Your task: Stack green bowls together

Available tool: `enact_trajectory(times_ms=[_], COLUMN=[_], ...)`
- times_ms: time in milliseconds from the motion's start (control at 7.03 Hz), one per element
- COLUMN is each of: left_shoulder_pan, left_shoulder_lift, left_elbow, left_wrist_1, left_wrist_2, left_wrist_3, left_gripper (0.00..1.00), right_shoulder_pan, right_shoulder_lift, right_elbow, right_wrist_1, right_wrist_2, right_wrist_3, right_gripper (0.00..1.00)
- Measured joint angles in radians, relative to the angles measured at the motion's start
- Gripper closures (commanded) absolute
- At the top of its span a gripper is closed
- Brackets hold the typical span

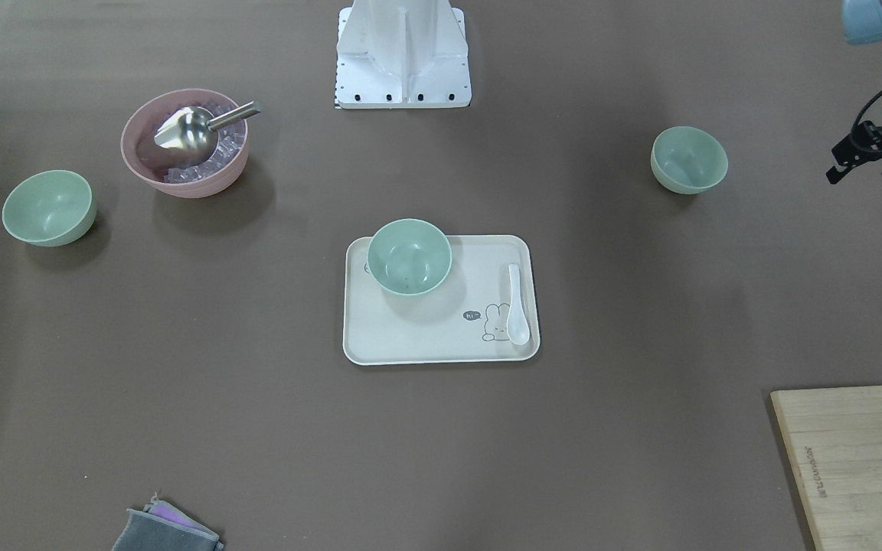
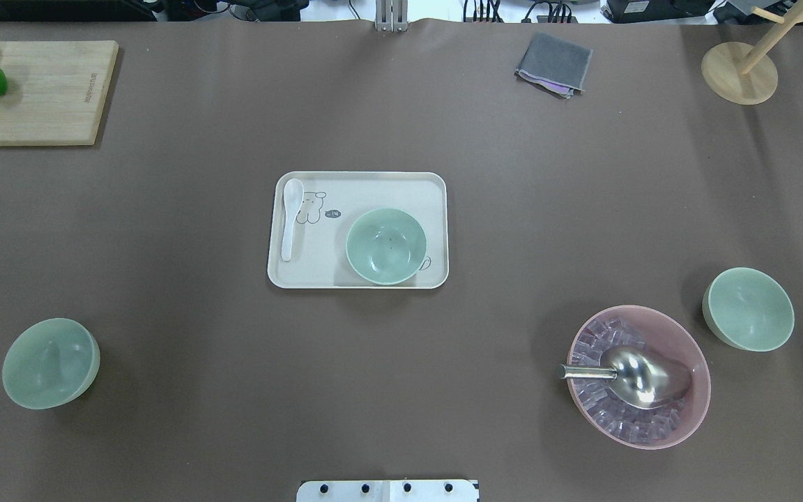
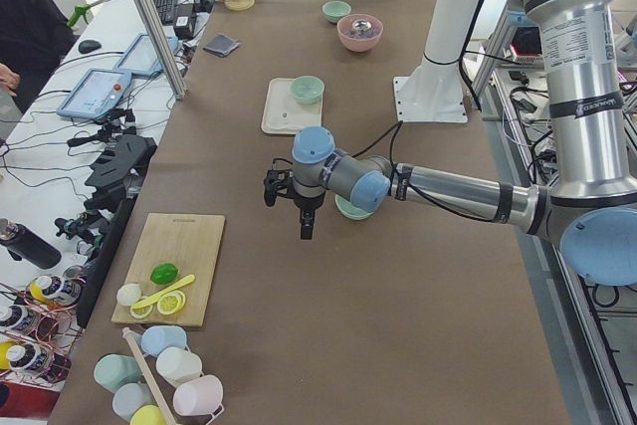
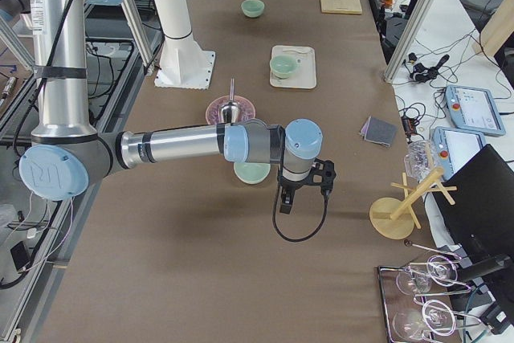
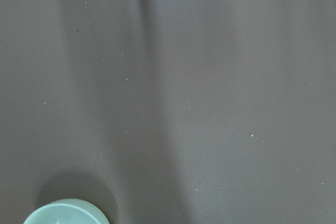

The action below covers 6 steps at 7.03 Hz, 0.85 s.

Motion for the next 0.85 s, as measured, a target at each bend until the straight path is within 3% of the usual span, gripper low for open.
enact_trajectory(times_ms=[284,569,853], left_shoulder_pan=[0.125,0.304,0.399], left_shoulder_lift=[0.043,0.075,0.117], left_elbow=[-0.012,-0.01,-0.001], left_wrist_1=[-0.148,-0.282,-0.355], left_wrist_2=[0.017,0.115,0.183], left_wrist_3=[-0.16,-0.34,-0.4], left_gripper=[0.07,0.08,0.12], right_shoulder_pan=[-0.027,-0.055,-0.072], right_shoulder_lift=[0.004,0.009,0.014], right_elbow=[0.01,0.012,0.013], right_wrist_1=[0.001,0.001,0.001], right_wrist_2=[-0.001,-0.004,-0.003], right_wrist_3=[-0.001,0.004,0.018], right_gripper=[0.0,0.0,0.0])
